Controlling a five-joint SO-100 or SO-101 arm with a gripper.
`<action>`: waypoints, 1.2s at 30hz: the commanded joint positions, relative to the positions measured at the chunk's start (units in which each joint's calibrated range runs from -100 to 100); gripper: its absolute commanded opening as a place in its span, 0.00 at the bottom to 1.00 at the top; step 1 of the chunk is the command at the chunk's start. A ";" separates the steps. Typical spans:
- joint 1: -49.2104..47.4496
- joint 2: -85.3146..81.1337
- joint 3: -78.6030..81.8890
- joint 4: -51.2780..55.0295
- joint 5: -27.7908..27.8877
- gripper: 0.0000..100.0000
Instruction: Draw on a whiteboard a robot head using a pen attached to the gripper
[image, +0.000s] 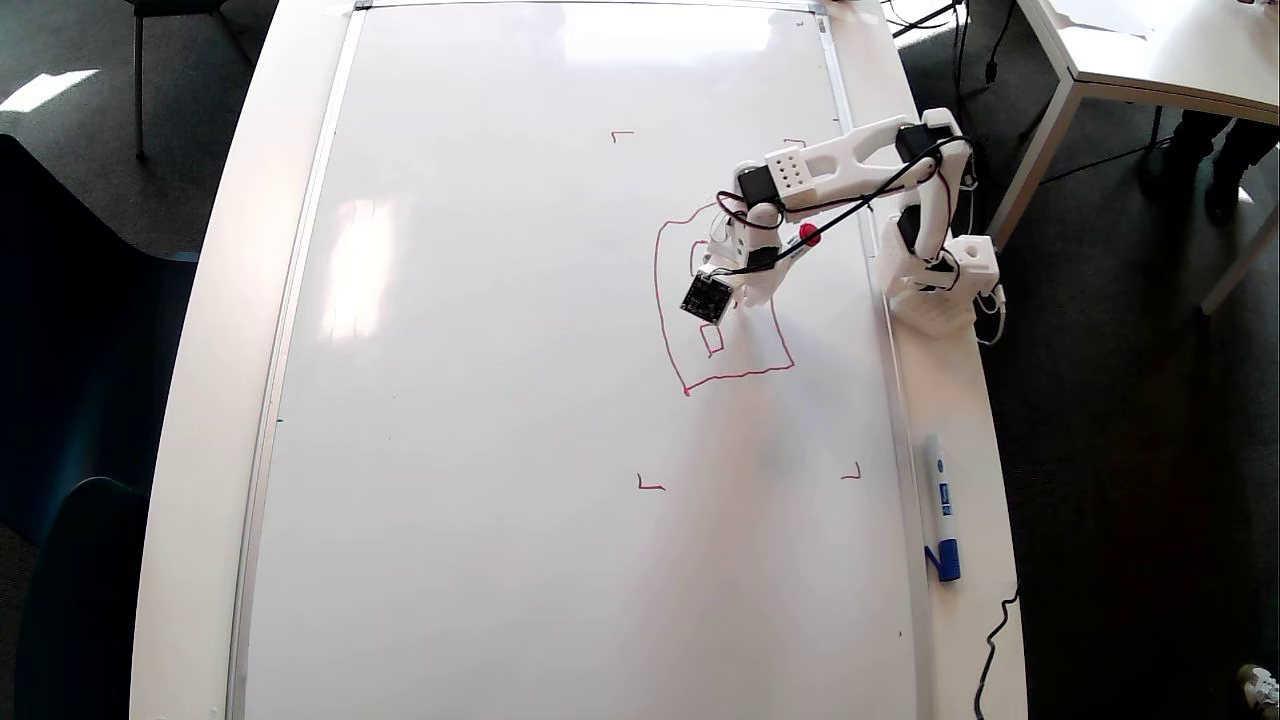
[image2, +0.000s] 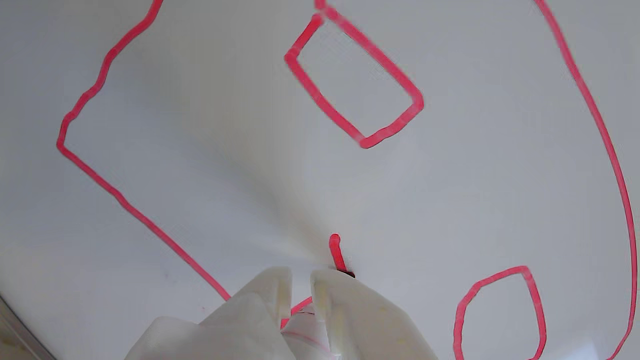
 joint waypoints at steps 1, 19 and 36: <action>-0.49 -5.51 -5.65 3.90 0.29 0.01; 3.05 2.88 -22.53 4.25 4.20 0.01; 2.90 16.21 -37.15 4.86 4.95 0.01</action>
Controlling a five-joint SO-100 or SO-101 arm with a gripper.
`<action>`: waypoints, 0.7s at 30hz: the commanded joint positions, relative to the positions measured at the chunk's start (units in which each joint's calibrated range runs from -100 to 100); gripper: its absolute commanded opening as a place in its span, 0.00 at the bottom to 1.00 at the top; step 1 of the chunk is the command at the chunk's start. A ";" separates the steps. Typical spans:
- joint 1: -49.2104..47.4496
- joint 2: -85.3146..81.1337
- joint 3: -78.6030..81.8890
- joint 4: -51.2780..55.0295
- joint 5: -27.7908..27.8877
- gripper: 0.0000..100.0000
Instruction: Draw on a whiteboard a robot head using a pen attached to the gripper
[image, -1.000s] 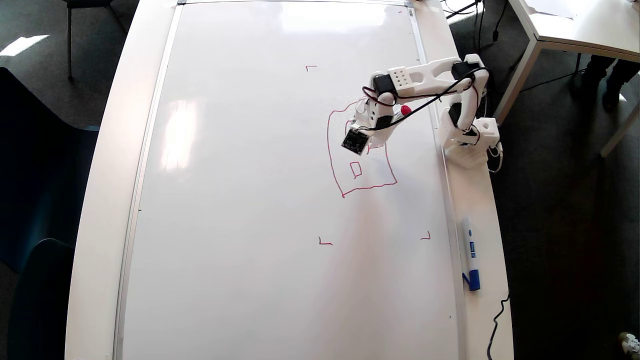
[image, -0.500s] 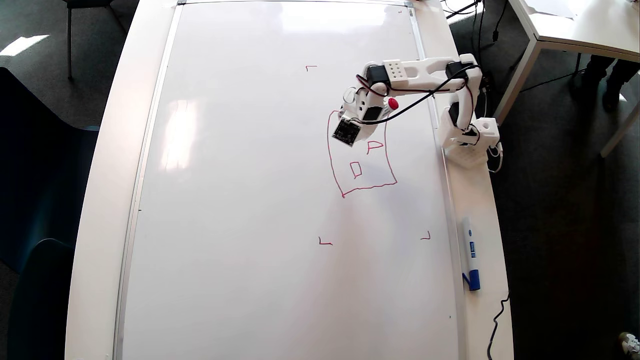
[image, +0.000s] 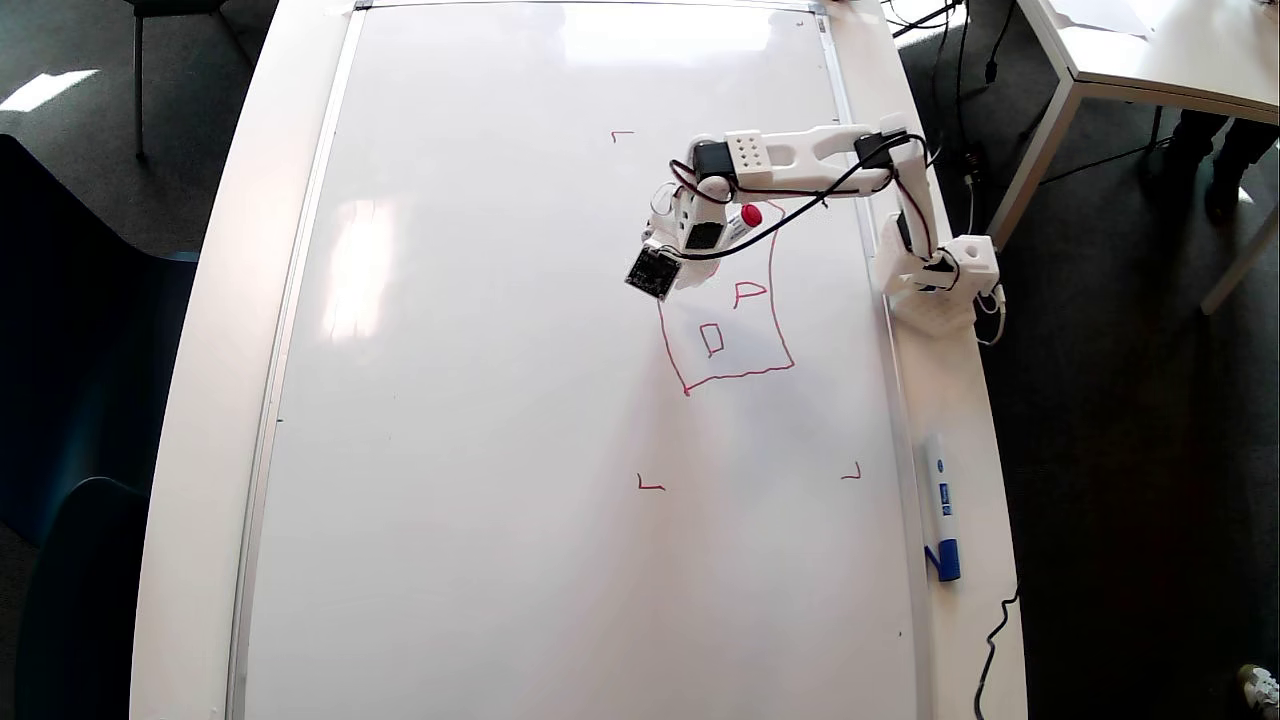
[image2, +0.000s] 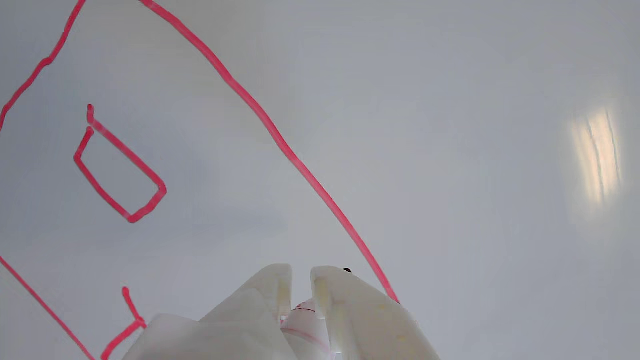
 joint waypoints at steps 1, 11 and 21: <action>-0.57 0.20 -2.80 0.05 0.30 0.01; -2.56 0.36 -1.98 0.13 -0.02 0.01; -3.81 0.53 -1.89 0.13 -0.18 0.01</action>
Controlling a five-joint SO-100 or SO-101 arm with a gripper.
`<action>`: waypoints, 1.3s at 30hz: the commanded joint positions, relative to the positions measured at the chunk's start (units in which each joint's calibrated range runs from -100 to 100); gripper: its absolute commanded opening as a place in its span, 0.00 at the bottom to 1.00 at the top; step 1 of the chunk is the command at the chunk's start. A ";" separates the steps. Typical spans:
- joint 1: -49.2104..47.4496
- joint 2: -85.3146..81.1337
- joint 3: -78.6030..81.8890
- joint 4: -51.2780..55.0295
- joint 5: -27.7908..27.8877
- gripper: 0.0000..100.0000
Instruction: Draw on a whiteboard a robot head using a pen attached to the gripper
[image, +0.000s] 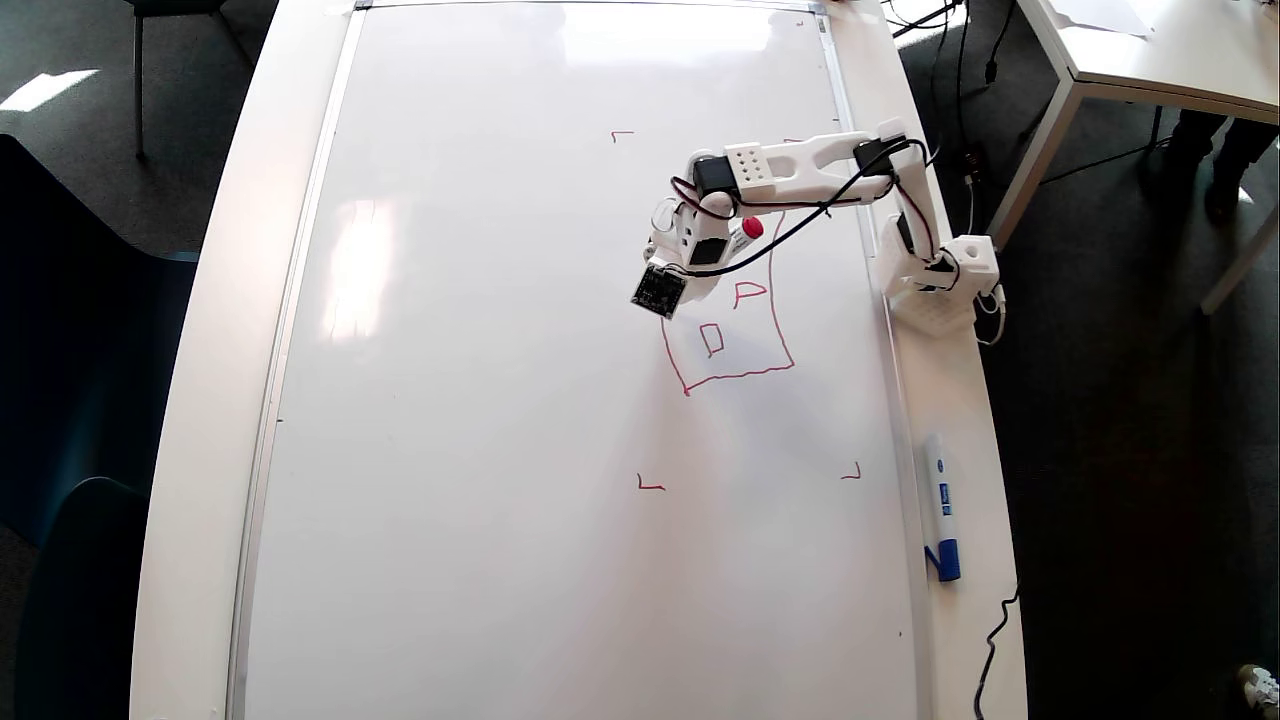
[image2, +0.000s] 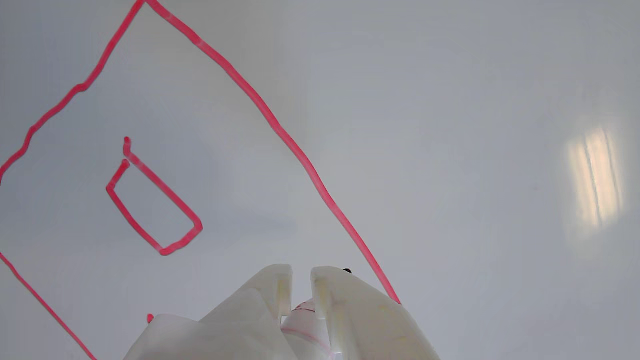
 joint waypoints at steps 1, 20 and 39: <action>-1.24 -0.40 -1.34 0.22 -0.18 0.01; -1.61 5.05 -2.25 -1.17 -0.23 0.01; -1.68 8.91 -6.51 -7.86 0.14 0.01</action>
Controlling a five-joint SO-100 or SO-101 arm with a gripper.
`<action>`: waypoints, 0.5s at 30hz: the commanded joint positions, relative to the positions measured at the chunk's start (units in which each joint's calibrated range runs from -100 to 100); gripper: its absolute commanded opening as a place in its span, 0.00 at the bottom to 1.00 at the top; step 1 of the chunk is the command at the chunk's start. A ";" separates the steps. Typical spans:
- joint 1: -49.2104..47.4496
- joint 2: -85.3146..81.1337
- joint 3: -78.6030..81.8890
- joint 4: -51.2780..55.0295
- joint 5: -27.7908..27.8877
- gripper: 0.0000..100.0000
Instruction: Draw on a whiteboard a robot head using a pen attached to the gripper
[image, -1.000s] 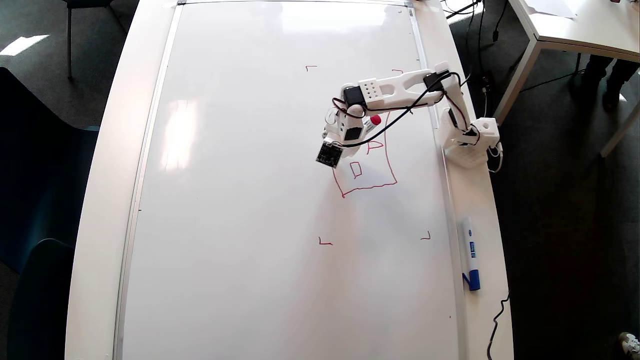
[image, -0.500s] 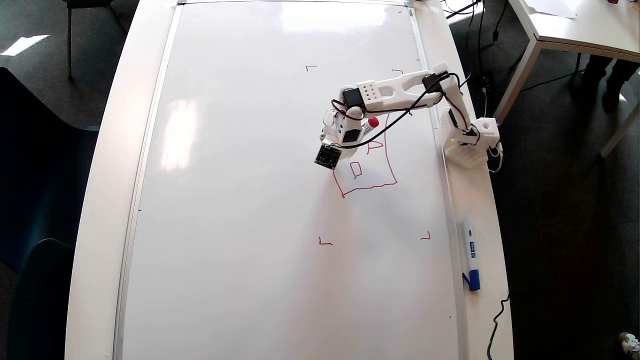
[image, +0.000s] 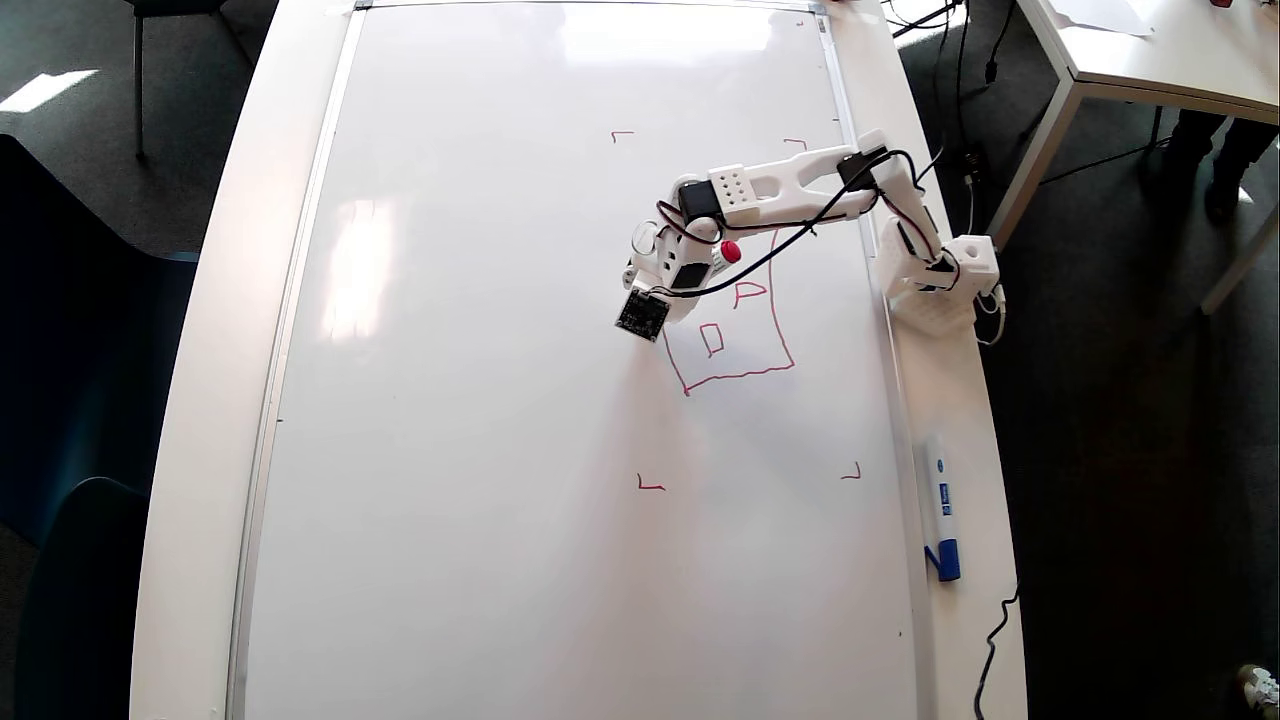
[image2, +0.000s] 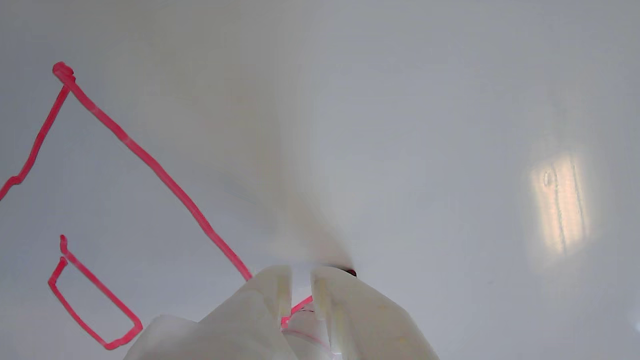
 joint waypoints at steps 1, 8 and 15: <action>-0.25 -0.24 -0.67 -0.43 -0.23 0.01; -1.95 -0.74 -0.49 -0.26 -0.39 0.01; -4.60 -0.74 -0.76 -0.34 -1.68 0.01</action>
